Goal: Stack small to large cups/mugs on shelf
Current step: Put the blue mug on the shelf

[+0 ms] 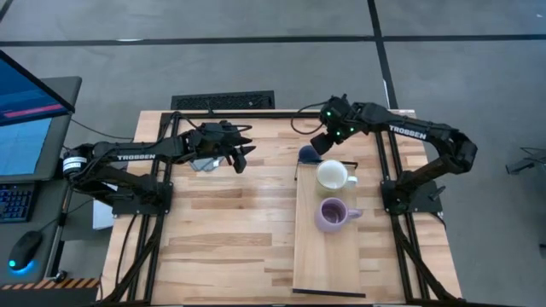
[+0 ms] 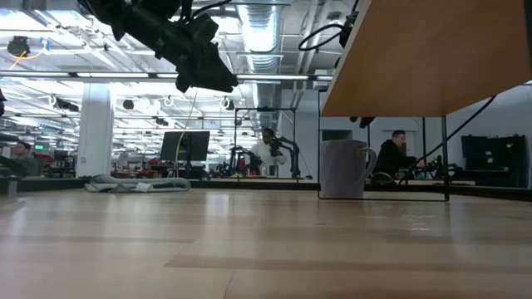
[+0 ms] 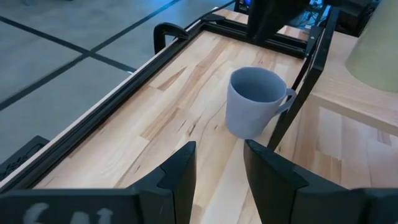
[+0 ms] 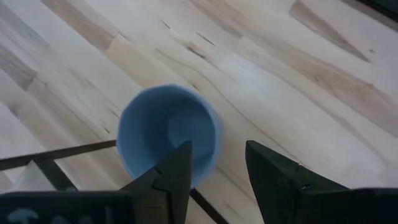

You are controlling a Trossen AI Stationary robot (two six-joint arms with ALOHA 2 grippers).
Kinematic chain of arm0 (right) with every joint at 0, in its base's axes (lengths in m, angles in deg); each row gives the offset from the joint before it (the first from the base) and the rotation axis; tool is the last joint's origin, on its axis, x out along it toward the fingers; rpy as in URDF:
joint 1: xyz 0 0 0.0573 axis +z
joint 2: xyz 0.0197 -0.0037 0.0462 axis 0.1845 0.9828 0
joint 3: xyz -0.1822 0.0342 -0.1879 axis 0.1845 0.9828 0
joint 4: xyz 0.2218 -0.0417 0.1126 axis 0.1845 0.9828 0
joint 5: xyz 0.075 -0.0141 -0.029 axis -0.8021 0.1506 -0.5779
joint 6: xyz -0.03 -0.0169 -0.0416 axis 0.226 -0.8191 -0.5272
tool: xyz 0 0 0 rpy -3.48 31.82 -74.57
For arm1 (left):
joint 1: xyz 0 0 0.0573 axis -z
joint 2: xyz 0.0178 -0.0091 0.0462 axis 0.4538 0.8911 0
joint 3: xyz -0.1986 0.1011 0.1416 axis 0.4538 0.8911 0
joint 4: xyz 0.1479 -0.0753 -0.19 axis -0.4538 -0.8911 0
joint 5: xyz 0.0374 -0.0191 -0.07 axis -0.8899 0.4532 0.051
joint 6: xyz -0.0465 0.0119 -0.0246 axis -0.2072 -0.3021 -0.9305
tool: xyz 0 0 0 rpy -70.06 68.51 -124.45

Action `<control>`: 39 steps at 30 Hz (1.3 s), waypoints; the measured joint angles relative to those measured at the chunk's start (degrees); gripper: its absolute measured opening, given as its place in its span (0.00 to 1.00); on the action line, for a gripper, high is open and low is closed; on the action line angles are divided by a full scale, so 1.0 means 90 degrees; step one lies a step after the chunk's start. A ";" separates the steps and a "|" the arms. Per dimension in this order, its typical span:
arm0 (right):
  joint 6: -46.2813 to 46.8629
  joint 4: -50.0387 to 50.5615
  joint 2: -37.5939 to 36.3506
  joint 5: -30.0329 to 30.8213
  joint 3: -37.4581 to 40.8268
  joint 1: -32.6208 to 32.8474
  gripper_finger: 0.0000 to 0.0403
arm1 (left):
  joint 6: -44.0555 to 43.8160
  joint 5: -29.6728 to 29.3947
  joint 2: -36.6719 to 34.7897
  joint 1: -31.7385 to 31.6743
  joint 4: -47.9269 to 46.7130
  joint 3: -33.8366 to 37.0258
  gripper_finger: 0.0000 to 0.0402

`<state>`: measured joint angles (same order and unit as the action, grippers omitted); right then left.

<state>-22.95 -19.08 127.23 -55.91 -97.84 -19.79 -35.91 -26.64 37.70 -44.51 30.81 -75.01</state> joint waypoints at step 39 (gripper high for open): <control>-0.0302 -0.0385 0.1202 -0.0297 -0.0022 0.0361 0.42 | -0.0025 0.0050 0.0000 0.0000 -0.0436 0.0000 0.31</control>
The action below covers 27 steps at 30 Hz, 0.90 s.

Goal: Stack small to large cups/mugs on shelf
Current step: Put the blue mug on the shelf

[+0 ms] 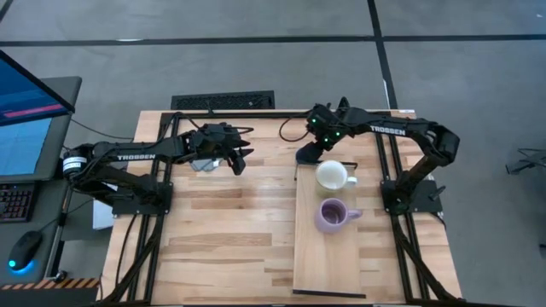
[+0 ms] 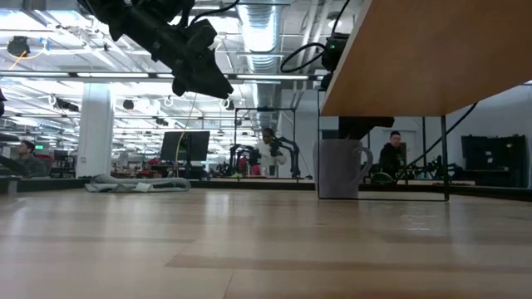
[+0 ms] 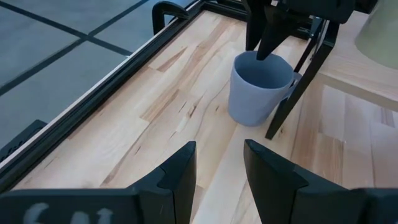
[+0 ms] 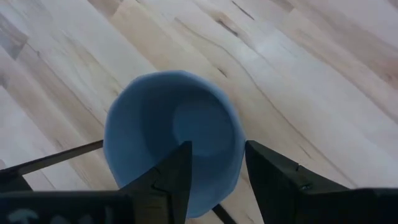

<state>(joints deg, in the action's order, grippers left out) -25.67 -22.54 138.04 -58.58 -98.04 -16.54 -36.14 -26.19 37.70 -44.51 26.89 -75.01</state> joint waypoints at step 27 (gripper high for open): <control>0.0224 -0.0143 0.0119 -0.0303 0.0029 -0.0192 0.27 | -0.0033 0.0003 -0.0002 0.0000 -0.0081 0.0000 0.31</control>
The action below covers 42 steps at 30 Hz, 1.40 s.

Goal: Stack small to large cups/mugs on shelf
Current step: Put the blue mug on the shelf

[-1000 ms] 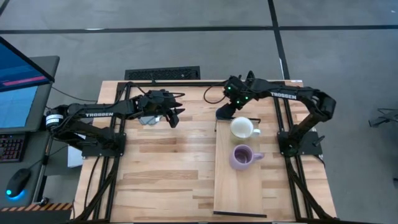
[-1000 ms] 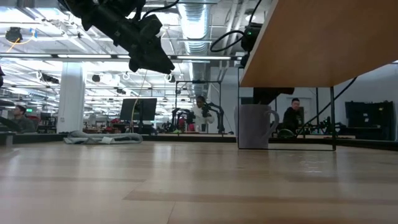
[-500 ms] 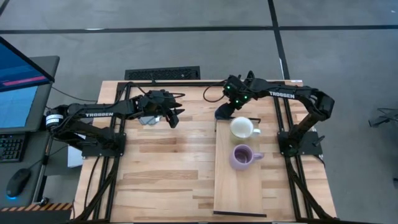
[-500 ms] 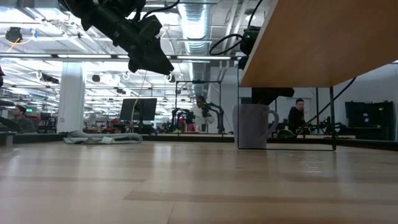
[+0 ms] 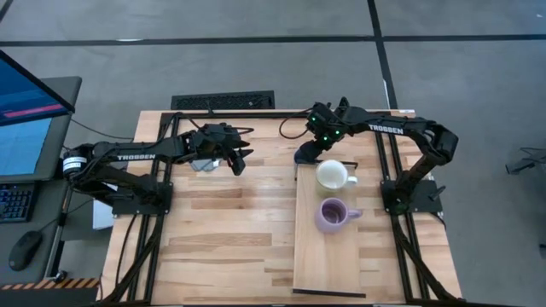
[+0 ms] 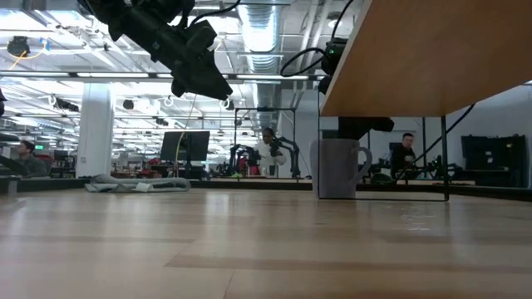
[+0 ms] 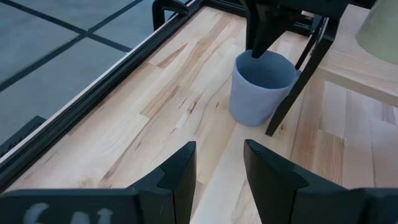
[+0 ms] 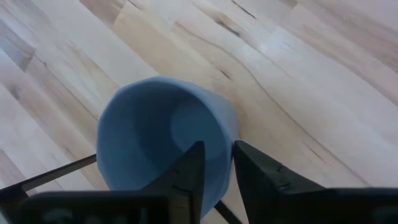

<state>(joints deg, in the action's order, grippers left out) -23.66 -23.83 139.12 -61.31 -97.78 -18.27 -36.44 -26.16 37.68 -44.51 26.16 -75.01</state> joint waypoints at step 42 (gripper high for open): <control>0.0454 -0.0242 0.0073 0.0368 0.0024 0.0044 0.12 | -0.0109 0.0000 0.0000 0.0002 -0.0182 0.0000 0.31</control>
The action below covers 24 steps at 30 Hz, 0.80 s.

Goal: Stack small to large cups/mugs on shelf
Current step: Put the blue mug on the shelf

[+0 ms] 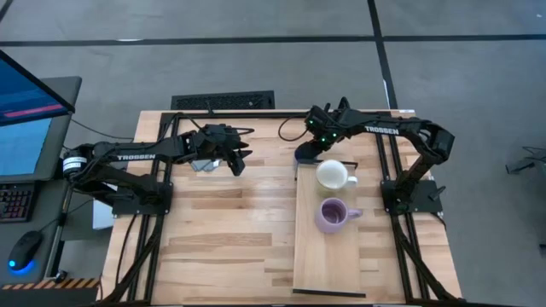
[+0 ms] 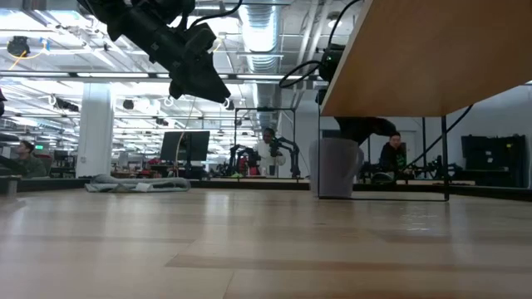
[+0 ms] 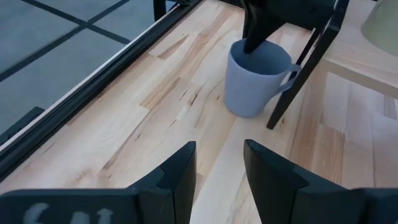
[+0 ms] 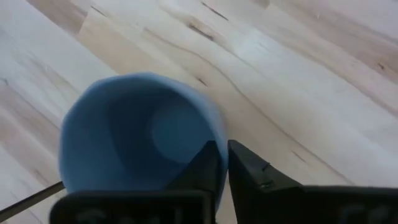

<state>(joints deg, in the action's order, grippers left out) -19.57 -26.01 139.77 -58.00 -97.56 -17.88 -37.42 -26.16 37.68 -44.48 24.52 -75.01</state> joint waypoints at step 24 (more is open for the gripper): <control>-0.0805 0.0771 -0.0119 0.0425 -0.0825 -0.0010 0.05 | 0.0002 0.0000 0.0000 -0.0001 0.0007 0.0000 0.31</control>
<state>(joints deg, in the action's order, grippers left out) -26.82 -19.07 138.70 -54.17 -104.99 -17.97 -37.40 -26.16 37.68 -44.49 24.59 -75.01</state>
